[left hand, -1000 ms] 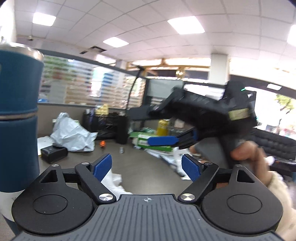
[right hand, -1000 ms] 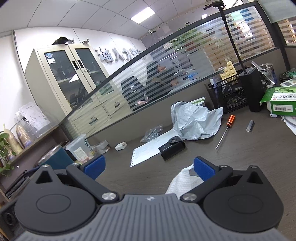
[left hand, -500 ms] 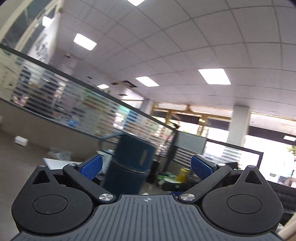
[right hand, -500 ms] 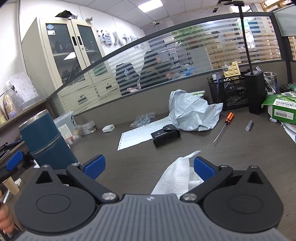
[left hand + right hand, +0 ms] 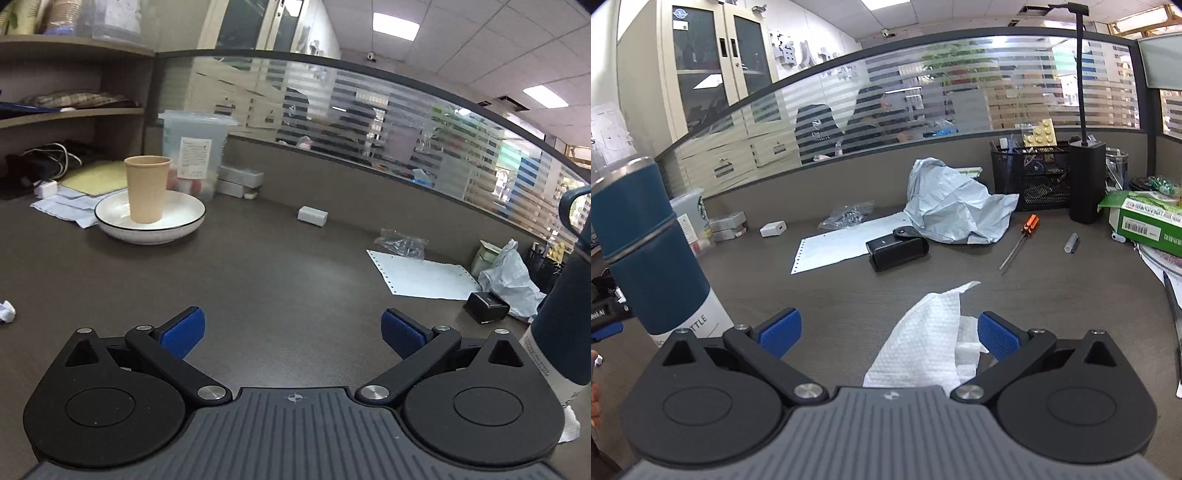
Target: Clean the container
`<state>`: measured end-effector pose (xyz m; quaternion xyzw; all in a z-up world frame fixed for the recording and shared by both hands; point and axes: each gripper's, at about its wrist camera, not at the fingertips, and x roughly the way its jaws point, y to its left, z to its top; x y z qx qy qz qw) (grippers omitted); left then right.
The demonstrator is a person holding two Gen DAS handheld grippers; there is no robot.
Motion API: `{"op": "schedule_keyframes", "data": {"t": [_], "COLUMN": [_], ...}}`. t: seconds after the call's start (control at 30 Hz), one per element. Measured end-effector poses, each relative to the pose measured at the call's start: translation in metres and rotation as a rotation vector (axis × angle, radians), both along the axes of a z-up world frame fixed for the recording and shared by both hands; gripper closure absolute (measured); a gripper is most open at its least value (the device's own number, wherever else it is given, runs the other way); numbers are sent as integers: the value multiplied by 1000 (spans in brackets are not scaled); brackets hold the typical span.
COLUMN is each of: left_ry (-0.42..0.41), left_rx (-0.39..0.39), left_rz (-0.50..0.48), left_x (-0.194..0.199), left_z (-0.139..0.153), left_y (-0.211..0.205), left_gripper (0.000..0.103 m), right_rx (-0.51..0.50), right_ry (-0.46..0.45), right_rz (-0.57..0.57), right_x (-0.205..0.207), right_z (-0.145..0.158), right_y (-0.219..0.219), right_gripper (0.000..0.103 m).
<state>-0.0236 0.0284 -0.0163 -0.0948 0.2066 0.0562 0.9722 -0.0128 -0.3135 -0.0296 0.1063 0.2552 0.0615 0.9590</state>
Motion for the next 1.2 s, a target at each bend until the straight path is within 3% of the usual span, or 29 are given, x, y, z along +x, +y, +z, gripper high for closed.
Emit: {"op": "schedule_keyframes", "data": {"t": [0.1,0.23,0.37,0.57,0.93,1.2], "left_ry": [-21,-29,30,87,103,119], "left_rx": [32,-13,4,97,98,147], "left_rz": [-22,-121,-85,-122,-167,-165], "left_x": [-3,7,23,38,56,64], "left_z": [-2,-4,-10,-24,-31,-33], "left_y": [3,8,7,-4,-14,-22], "left_gripper": [0,0,0,0,0,0], "right_rx": [-5,-8,-12,-18,-32,-66], "right_ry": [16,28,40,46,50,40], "right_rz": [-2,-4,-5,-14,-13,-13], "right_x": [2,3,5,6,13,12], "right_z": [-3,-6,-9,-12,-15,-13], "right_y": [2,5,7,8,8,14], "right_gripper": [0,0,0,0,0,0]}}
